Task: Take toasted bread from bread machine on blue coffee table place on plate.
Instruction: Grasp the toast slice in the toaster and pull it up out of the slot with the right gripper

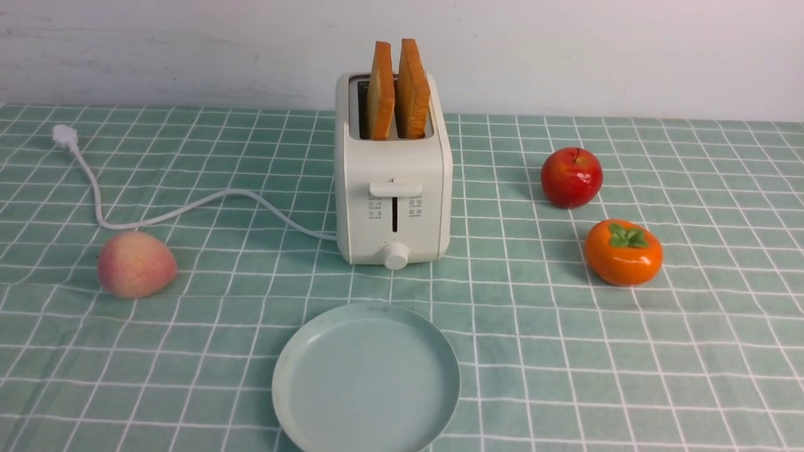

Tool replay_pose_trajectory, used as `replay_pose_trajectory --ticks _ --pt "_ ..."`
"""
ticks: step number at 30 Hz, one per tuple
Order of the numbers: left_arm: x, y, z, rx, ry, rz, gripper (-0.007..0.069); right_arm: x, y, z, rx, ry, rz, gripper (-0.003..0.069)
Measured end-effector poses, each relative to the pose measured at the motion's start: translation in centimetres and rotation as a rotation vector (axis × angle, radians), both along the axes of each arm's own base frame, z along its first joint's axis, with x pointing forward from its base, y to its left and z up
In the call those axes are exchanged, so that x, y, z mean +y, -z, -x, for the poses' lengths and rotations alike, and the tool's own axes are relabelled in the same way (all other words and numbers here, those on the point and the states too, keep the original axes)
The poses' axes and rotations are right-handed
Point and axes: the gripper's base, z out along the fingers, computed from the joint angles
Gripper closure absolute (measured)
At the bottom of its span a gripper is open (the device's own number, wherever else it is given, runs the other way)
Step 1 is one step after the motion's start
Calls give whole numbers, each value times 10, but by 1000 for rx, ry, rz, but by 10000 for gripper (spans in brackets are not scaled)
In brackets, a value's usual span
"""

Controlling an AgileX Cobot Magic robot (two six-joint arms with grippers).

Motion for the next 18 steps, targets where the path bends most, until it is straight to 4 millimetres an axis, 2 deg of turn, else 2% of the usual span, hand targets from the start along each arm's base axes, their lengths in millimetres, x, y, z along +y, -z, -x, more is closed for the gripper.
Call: replay_pose_trajectory --ticks 2,5,7,9,10,13,15,16,18 --pt "-6 -14 -4 76 52 -96 638 4 -30 2 16 -44 34 473" --pt "-15 -27 -16 228 144 -216 638 11 -59 -5 126 -112 106 526" --pt "-23 -29 -34 437 246 -313 638 17 -84 -18 266 -186 205 585" --pt "-25 -30 -43 530 285 -358 638 20 -95 -27 339 -218 255 612" --pt "-27 -29 -52 653 340 -402 638 22 -104 -39 443 -264 318 637" --pt "-30 -26 -73 833 412 -450 638 24 -116 -67 658 -355 414 659" --pt "-31 -23 -80 890 440 -468 638 25 -121 -82 743 -393 437 659" --pt "-31 -22 -81 893 442 -473 638 25 -121 -83 757 -399 439 659" --pt "-32 -19 -85 920 464 -500 638 26 -129 -105 829 -436 441 653"
